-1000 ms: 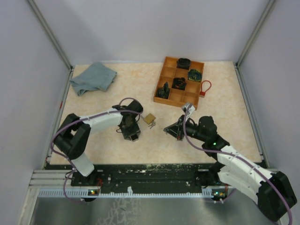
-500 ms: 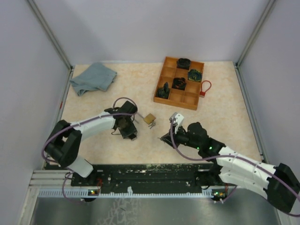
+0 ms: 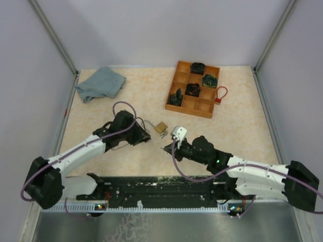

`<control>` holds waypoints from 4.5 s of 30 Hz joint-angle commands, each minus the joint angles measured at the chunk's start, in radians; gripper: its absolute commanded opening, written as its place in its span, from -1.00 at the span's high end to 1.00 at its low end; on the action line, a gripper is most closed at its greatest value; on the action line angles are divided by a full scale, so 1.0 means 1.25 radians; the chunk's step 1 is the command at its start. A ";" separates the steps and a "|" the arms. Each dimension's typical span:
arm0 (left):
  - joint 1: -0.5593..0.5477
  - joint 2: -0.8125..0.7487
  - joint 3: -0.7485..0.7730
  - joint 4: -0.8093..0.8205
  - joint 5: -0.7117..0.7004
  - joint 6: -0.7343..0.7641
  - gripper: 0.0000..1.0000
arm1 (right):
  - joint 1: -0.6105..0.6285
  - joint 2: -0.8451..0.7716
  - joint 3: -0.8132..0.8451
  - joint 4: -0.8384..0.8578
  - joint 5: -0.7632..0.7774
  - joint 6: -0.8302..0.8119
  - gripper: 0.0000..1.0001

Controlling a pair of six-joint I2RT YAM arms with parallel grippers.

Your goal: Unlock with the key

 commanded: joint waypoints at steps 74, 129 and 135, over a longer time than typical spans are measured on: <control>-0.066 -0.213 -0.188 0.466 0.058 -0.192 1.00 | 0.059 0.290 -0.045 0.689 0.286 0.088 1.00; -0.138 -0.365 -0.292 0.624 -0.121 -0.075 1.00 | 0.052 0.124 -0.028 0.526 0.133 0.082 1.00; -0.138 -0.279 -0.042 0.121 -0.200 -0.131 1.00 | 0.060 0.118 -0.003 0.392 0.129 -0.194 1.00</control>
